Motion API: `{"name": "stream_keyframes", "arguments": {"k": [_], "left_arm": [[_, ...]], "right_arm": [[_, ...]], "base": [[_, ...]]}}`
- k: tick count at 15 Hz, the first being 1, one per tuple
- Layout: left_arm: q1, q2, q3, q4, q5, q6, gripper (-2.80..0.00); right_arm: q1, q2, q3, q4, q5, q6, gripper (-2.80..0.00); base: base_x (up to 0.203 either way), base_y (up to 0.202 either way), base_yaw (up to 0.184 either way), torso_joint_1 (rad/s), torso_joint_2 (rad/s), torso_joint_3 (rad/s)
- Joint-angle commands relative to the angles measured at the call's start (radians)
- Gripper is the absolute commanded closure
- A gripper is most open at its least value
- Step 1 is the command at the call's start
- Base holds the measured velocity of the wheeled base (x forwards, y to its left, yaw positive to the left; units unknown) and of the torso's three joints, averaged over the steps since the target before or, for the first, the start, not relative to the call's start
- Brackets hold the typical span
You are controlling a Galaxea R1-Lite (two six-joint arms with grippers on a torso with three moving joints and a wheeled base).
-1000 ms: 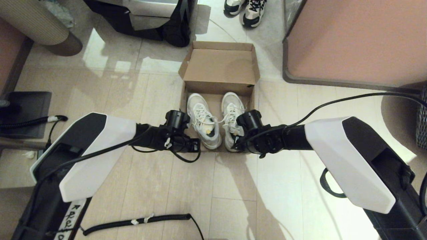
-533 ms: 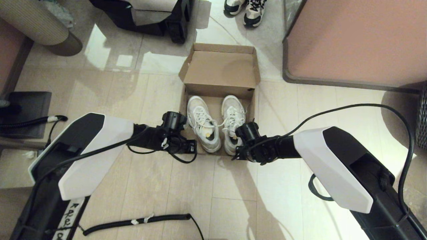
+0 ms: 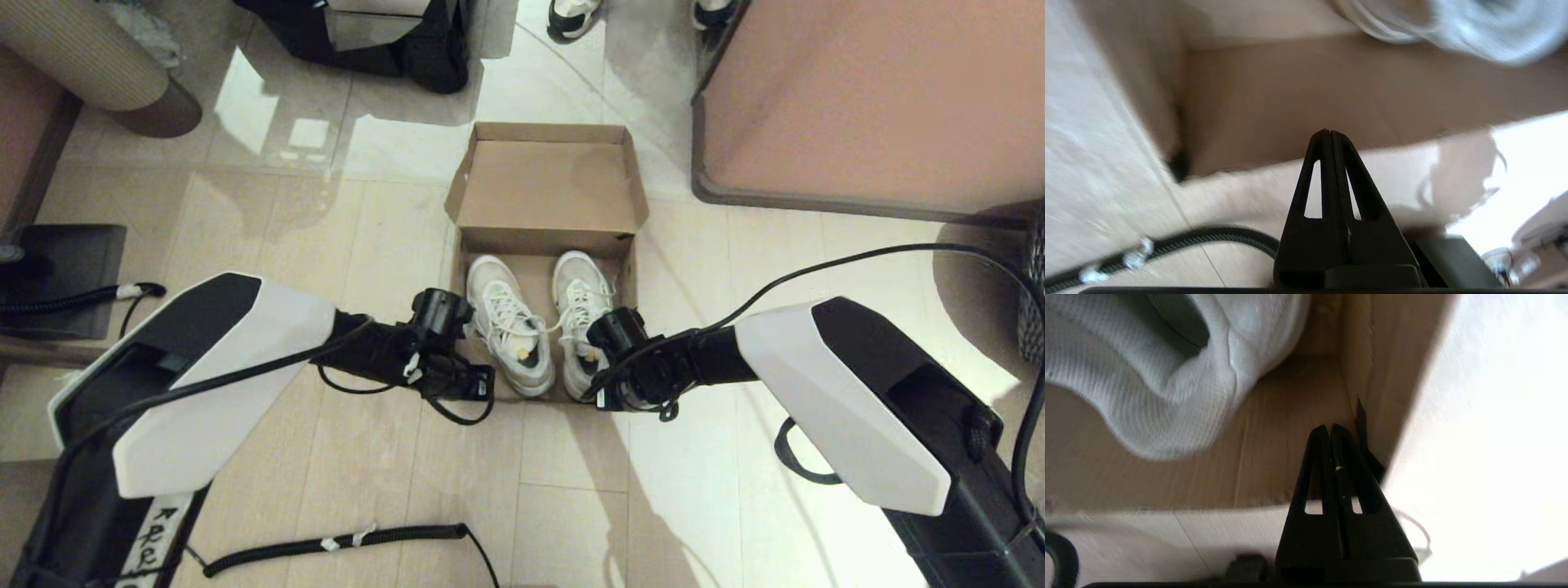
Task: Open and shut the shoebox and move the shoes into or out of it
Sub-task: Put the shoes out of the shoe box
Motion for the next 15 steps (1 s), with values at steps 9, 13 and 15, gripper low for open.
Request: {"name": "stream_keyframes", "arguments": {"k": [9, 13, 15], "left_arm": [[-0.12, -0.049, 0.032, 0.005, 0.002, -0.07, 0.0], [-0.097, -0.196, 0.08, 0.06, 0.001, -0.076, 0.0], [-0.068, -0.284, 0.168, 0.073, -0.003, -0.08, 0.0]], "right_arm": [[-0.048, -0.202, 0.335, -0.057, 0.003, 0.072, 0.0], [0.003, -0.31, 0.324, -0.054, 0.123, 0.069, 0.0], [0.012, -0.301, 0.319, -0.057, 0.126, 0.071, 0.0]], "base": [[0.0, 0.0, 0.0, 0.0, 0.0, 0.0], [0.0, 0.0, 0.0, 0.0, 0.0, 0.0], [0.0, 0.0, 0.0, 0.0, 0.0, 0.0]]}}
